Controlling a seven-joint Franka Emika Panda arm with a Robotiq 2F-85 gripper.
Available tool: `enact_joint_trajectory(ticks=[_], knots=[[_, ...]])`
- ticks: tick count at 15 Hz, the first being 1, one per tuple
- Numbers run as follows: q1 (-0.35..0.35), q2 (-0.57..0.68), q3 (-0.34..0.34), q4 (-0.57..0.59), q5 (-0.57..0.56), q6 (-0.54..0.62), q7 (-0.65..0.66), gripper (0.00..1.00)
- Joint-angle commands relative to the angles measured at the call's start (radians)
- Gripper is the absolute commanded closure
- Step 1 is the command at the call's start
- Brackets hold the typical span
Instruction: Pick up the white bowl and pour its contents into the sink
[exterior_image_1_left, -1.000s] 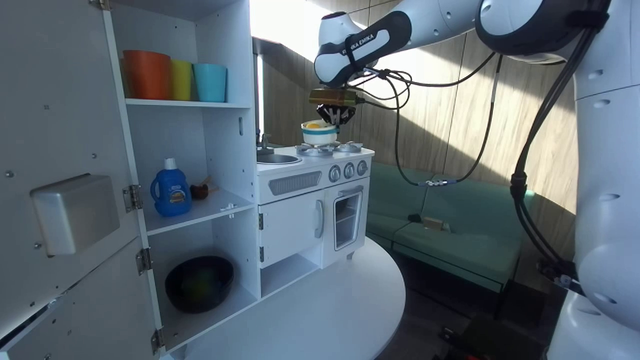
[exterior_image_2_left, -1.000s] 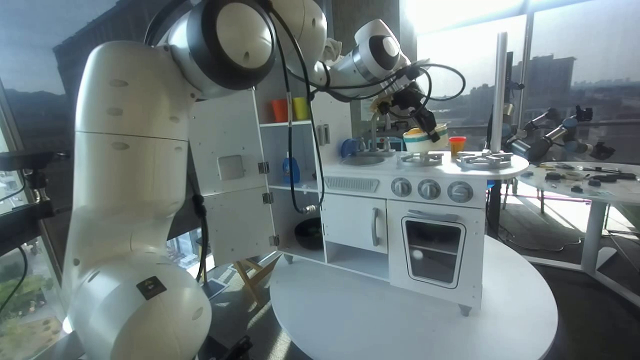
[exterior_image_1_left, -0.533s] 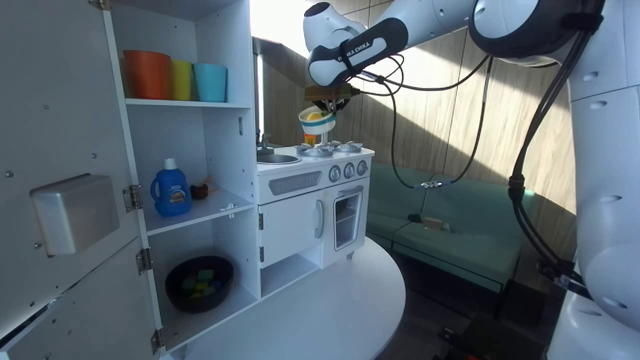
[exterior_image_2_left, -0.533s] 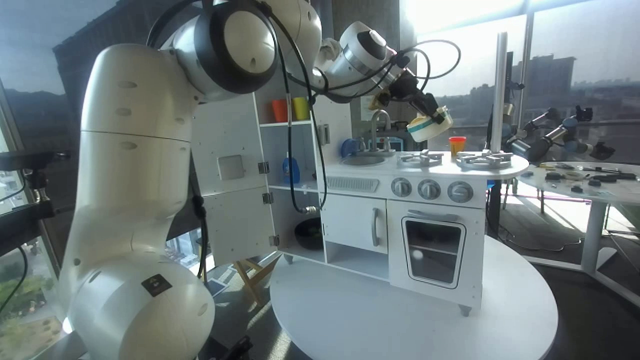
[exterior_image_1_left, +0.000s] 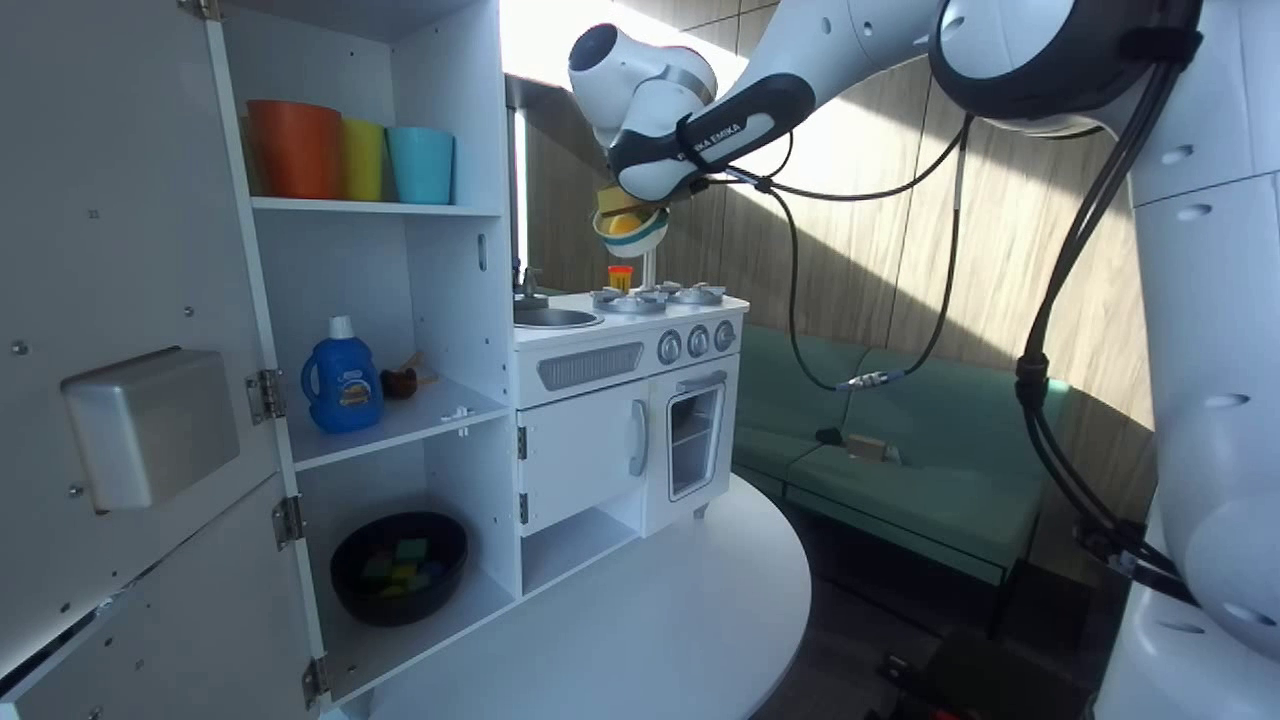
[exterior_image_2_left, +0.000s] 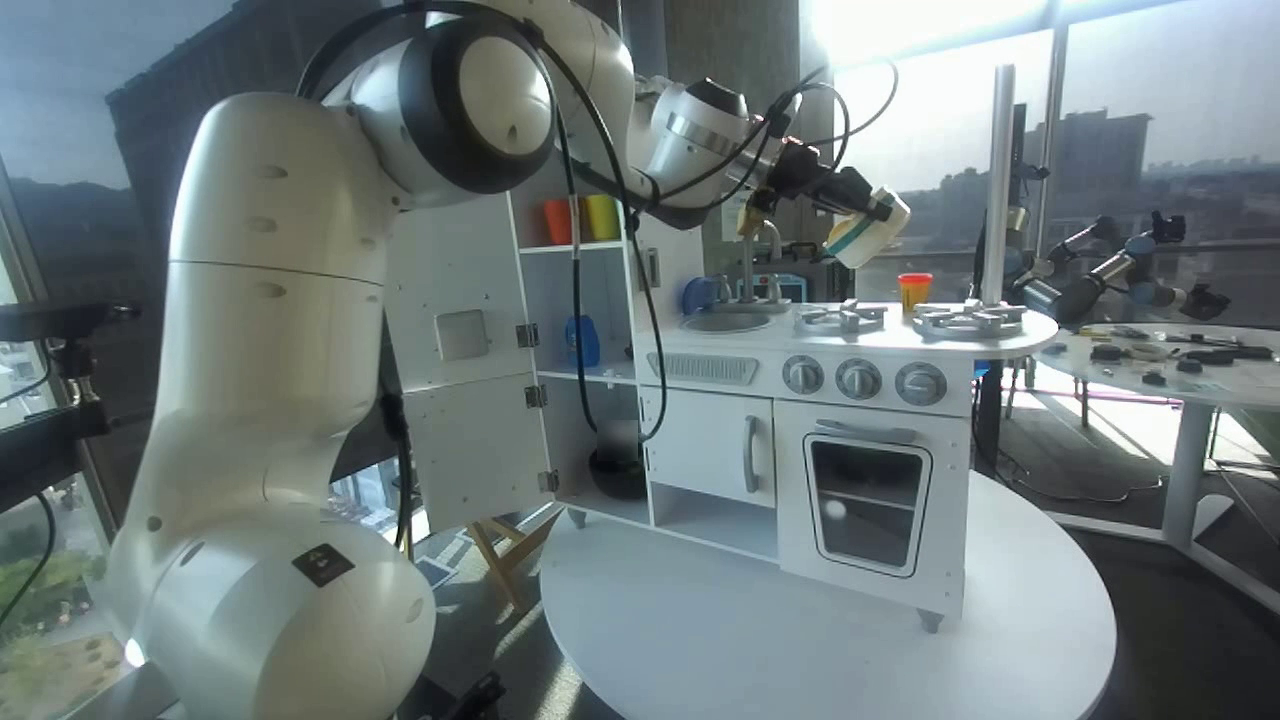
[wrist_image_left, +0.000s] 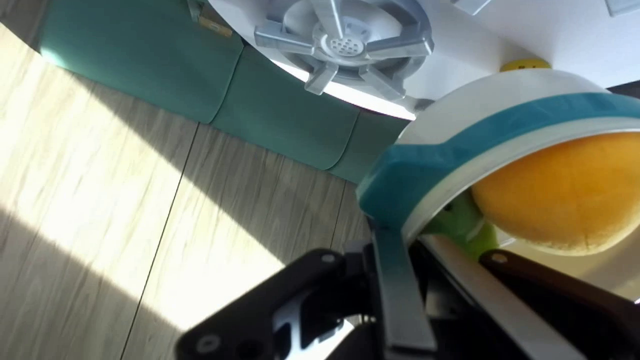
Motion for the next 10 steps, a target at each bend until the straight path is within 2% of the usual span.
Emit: enact_joint_trajectory(ticks=[1, 10], knots=[[0.001, -0.023, 0.01, -0.043, -0.098, 0.045, 0.079, 0.91], [0.0, -0.111, 0.05, -0.175, -0.289, 0.104, 0.267, 0.92]])
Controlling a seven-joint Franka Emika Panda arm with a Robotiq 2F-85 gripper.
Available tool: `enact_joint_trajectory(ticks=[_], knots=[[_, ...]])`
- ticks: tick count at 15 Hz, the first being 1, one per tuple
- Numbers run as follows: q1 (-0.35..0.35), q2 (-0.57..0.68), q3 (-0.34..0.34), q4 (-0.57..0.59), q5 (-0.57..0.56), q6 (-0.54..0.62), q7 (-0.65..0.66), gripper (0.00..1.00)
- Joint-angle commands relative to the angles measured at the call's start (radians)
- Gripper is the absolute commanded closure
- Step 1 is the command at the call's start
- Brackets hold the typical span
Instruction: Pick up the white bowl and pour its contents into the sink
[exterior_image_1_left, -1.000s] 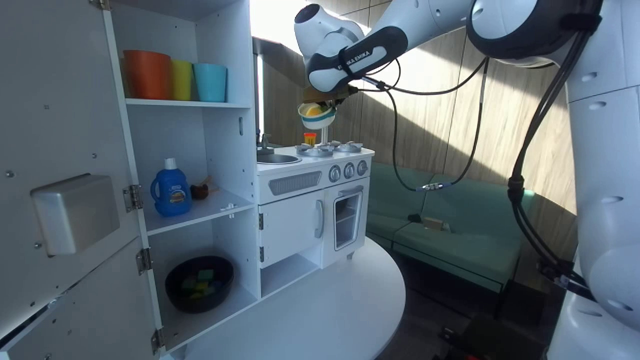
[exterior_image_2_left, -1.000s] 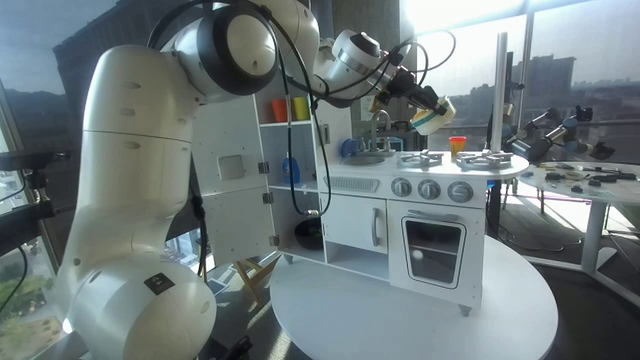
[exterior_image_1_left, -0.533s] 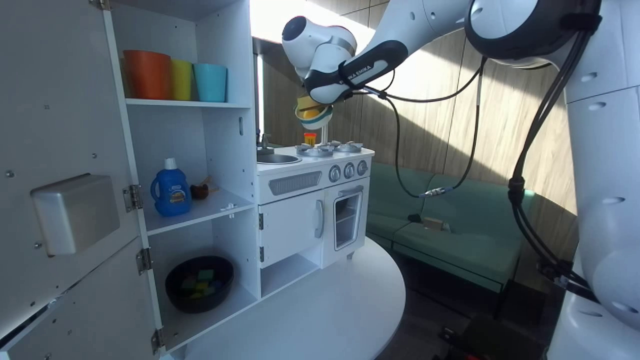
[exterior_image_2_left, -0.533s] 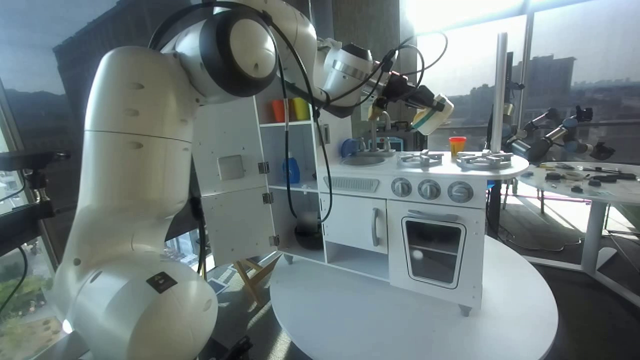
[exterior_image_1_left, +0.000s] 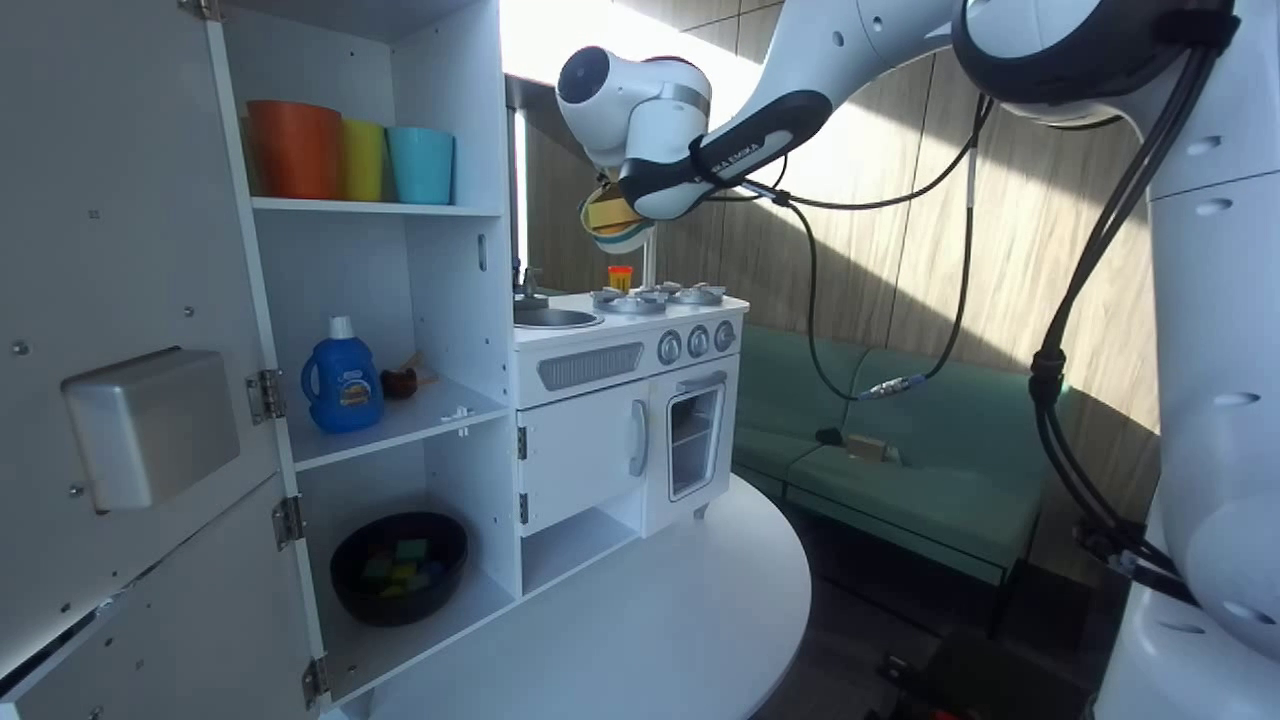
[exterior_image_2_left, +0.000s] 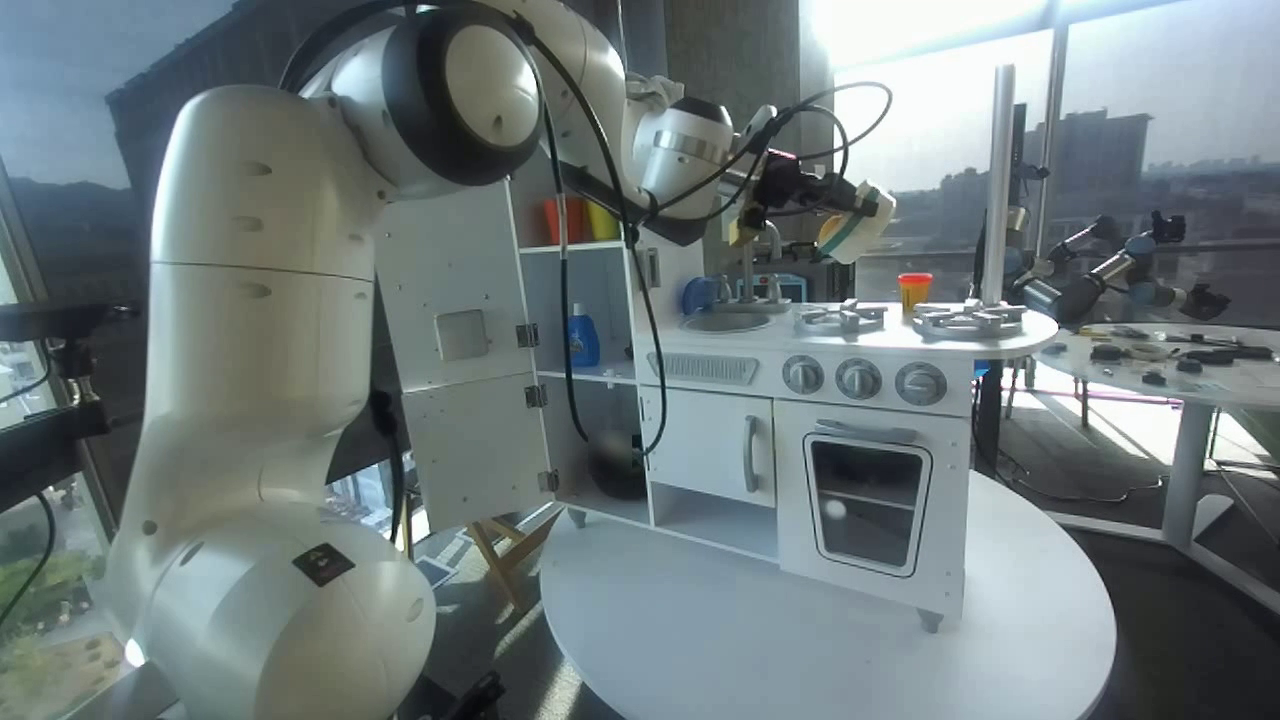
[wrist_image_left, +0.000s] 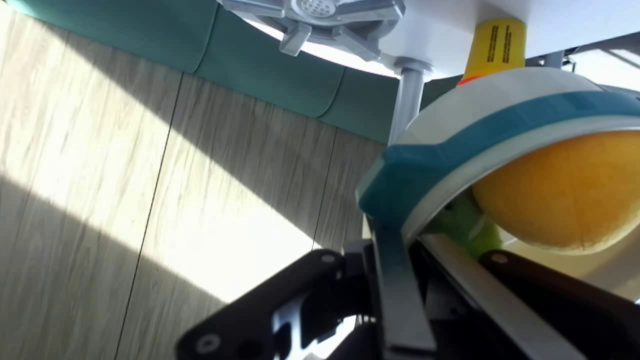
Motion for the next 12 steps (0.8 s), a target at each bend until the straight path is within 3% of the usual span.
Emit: enact_joint_trajectory(ticks=[1, 12], knots=[[-0.002, -0.084, 0.022, -0.094, -0.1, 0.046, 0.093, 0.92], [-0.006, -0.211, 0.089, -0.324, -0.318, 0.095, 0.24, 0.92]])
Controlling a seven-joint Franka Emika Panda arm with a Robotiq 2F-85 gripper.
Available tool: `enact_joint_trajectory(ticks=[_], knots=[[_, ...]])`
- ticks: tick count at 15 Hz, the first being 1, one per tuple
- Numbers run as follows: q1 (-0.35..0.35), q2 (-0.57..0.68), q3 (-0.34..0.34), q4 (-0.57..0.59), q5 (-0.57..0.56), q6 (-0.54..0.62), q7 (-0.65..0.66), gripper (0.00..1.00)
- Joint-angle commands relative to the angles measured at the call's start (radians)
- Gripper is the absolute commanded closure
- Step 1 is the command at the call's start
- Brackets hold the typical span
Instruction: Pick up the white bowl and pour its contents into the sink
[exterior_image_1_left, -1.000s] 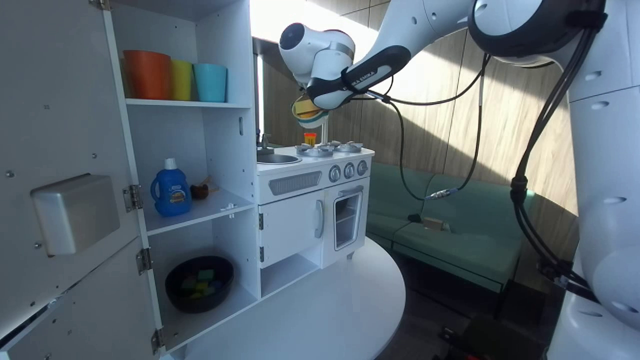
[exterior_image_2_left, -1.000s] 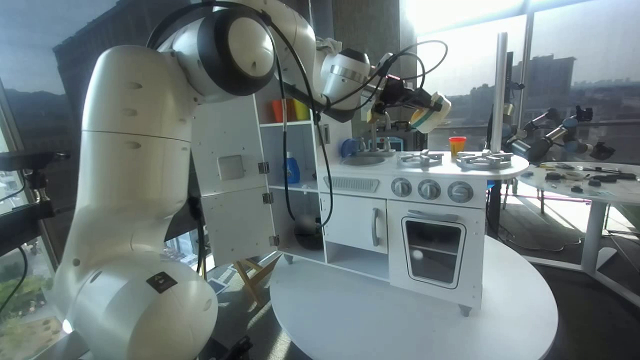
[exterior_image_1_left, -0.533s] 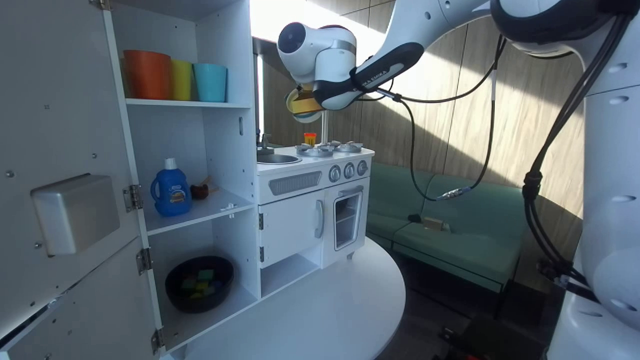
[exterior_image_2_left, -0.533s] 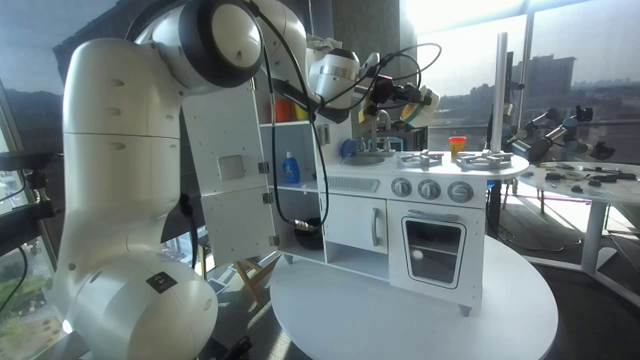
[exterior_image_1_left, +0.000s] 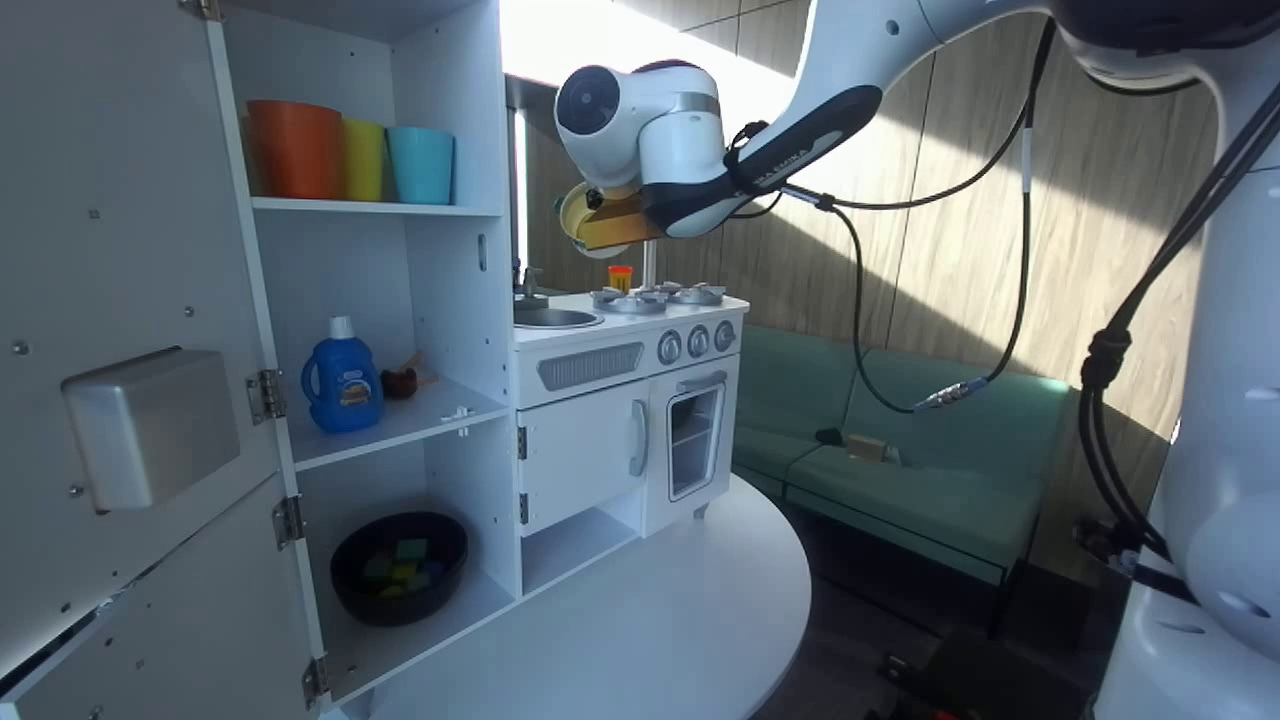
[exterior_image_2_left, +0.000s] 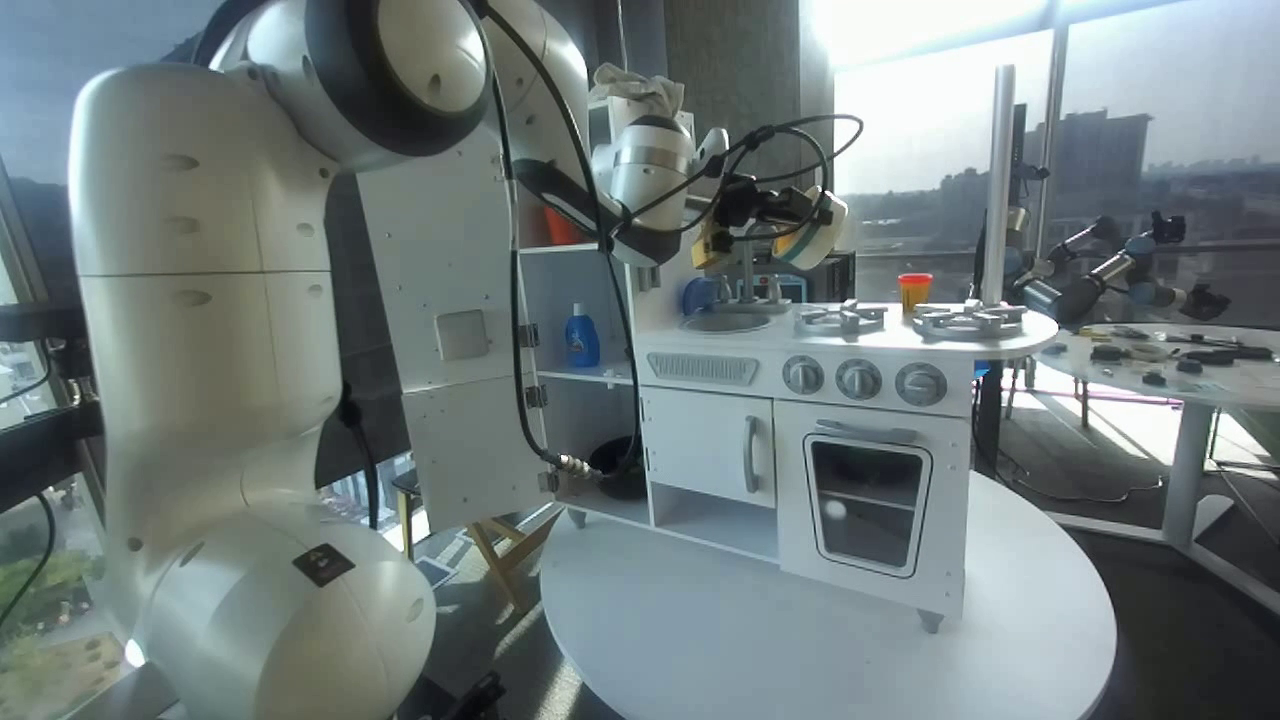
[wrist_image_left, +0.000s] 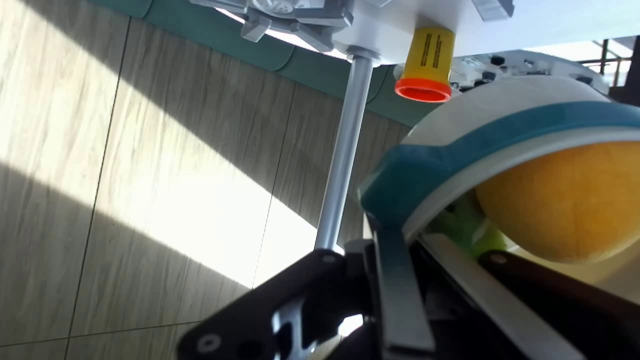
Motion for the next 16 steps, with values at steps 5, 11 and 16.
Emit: enact_joint_trajectory(ticks=[5, 11, 16], knots=[[-0.003, -0.086, 0.04, -0.164, -0.282, 0.001, 0.162, 0.92], [-0.003, -0.081, 0.053, -0.2, -0.43, -0.035, 0.258, 0.92], [0.002, -0.098, 0.065, -0.206, -0.573, -0.115, 0.361, 0.92]])
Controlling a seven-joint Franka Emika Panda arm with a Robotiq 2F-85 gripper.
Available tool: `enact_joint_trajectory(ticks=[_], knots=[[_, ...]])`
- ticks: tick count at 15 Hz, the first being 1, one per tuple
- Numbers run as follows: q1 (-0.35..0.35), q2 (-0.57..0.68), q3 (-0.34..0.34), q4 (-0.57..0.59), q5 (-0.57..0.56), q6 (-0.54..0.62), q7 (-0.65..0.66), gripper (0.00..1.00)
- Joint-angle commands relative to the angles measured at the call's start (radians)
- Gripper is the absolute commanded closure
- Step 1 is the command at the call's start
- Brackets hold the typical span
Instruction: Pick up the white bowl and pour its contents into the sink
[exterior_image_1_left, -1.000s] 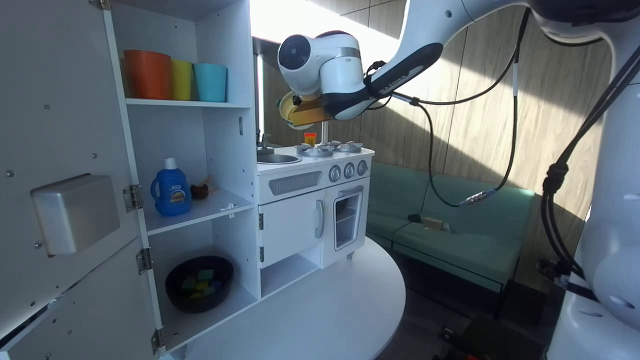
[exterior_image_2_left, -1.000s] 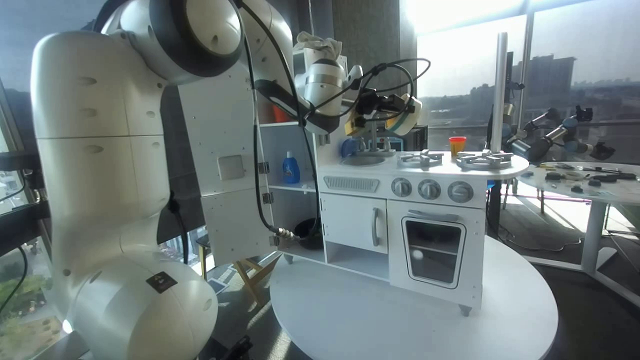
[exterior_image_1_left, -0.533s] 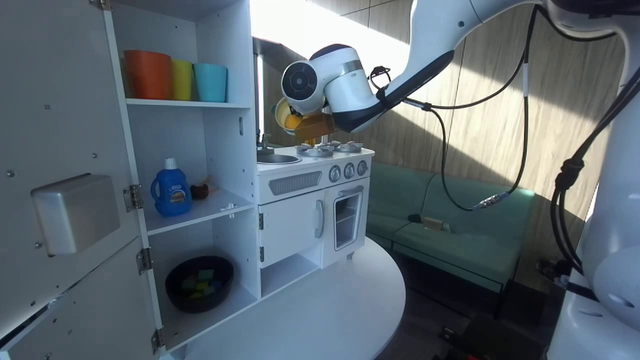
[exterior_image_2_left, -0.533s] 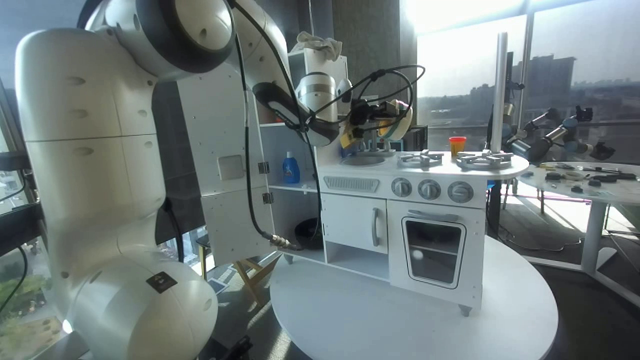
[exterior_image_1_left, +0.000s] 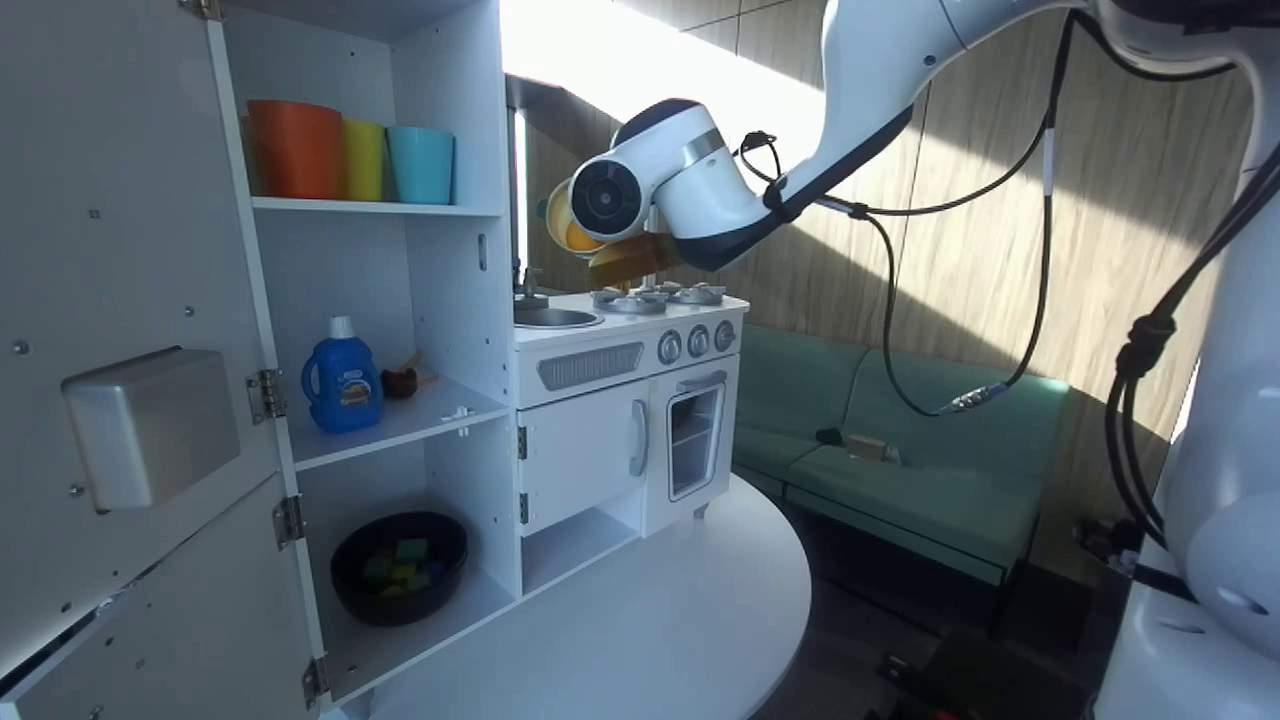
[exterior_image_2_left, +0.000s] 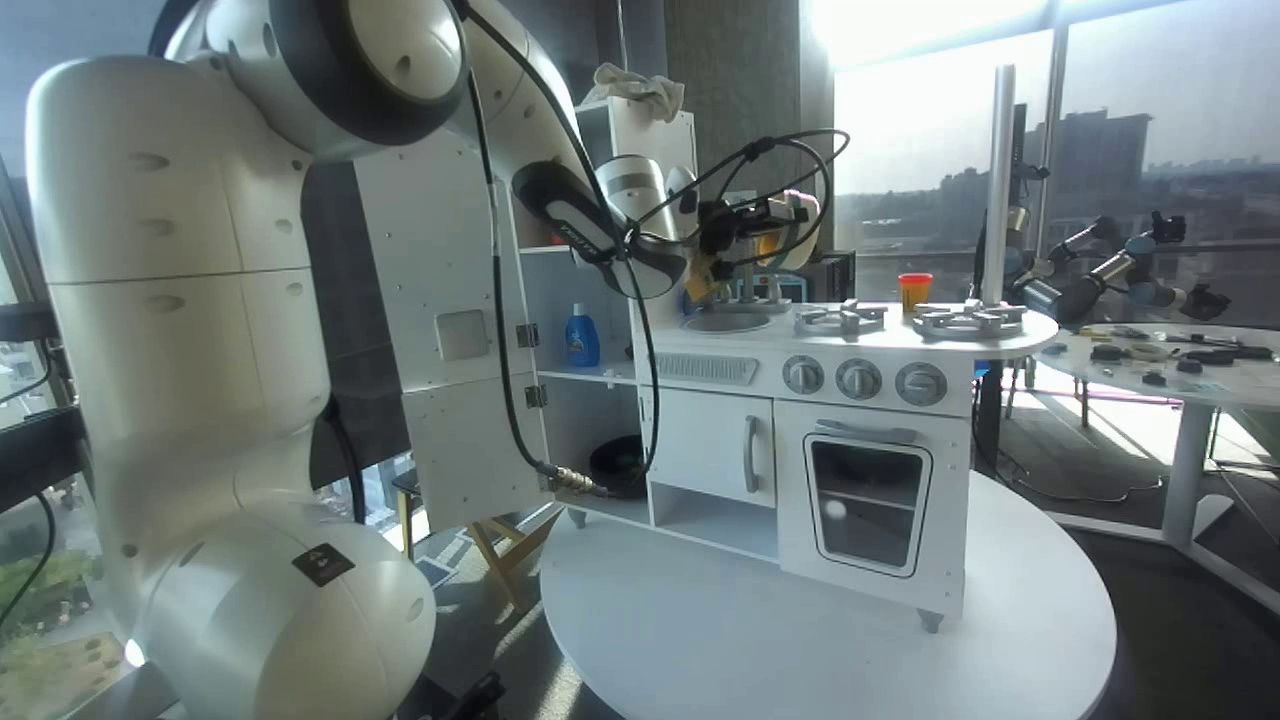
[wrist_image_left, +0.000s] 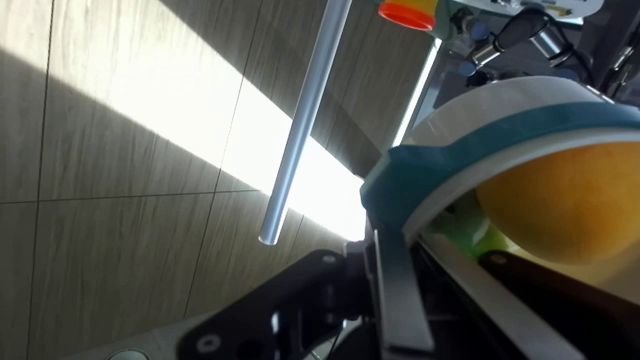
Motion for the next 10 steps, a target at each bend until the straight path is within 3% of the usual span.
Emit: enact_joint_trajectory(ticks=[1, 3, 6, 10], knots=[[0.003, -0.043, 0.018, -0.032, -0.117, -0.072, 0.081, 0.92], [0.003, -0.047, 0.023, -0.055, -0.142, -0.07, 0.077, 0.92], [-0.004, -0.064, 0.025, -0.098, -0.106, 0.056, 0.026, 0.92], [0.006, -0.07, 0.036, -0.15, -0.217, 0.012, 0.068, 0.92]])
